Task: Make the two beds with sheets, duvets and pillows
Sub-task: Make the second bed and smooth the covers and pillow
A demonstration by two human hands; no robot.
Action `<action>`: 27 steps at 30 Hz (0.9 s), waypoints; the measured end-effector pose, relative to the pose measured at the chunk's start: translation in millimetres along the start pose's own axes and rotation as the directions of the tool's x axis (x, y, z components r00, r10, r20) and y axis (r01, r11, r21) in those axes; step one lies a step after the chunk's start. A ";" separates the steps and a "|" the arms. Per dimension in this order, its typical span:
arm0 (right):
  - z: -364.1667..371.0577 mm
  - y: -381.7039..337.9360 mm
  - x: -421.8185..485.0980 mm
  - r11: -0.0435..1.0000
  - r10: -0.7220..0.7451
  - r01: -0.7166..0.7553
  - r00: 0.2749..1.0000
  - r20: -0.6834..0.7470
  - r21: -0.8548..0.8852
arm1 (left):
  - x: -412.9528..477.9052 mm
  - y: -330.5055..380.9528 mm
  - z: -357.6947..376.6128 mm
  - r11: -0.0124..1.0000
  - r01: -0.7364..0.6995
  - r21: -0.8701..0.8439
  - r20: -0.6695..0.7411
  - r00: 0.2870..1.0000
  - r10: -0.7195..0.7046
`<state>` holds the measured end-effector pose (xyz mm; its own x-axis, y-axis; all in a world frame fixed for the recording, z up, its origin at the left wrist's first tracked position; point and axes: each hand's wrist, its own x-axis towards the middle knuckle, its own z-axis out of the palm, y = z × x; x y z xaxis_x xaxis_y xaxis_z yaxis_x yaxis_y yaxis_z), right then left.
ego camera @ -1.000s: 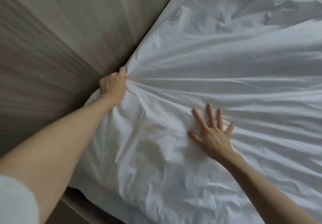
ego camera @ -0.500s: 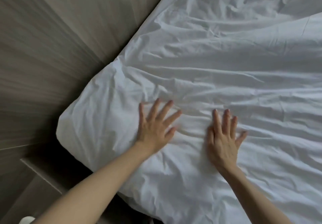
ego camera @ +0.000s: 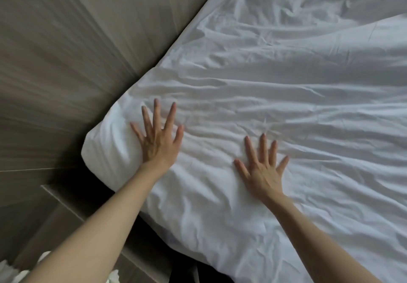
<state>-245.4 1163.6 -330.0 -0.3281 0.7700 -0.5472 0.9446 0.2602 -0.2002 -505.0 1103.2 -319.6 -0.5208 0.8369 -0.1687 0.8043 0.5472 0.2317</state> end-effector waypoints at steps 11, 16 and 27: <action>55.2 47.9 -146.0 0.989 0.145 -0.145 0.971 0.189 -0.010 | -183.5 40.8 46.4 0.980 -0.155 0.125 0.415 0.905 0.090; 58.9 71.4 -211.8 0.986 0.044 -0.083 0.966 0.257 0.143 | -238.6 53.0 7.8 0.963 -0.241 0.117 0.614 0.780 0.121; -13.4 132.0 -419.5 0.976 0.139 -0.062 0.915 -0.379 0.208 | -363.6 176.0 -101.2 0.806 -0.592 -0.006 0.338 0.757 0.559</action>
<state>17.0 882.8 -116.0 -0.1645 0.9615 -0.2200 0.9399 0.0852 -0.3306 -203.1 896.7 -120.5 0.1517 0.9344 -0.3223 0.9547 -0.0541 0.2926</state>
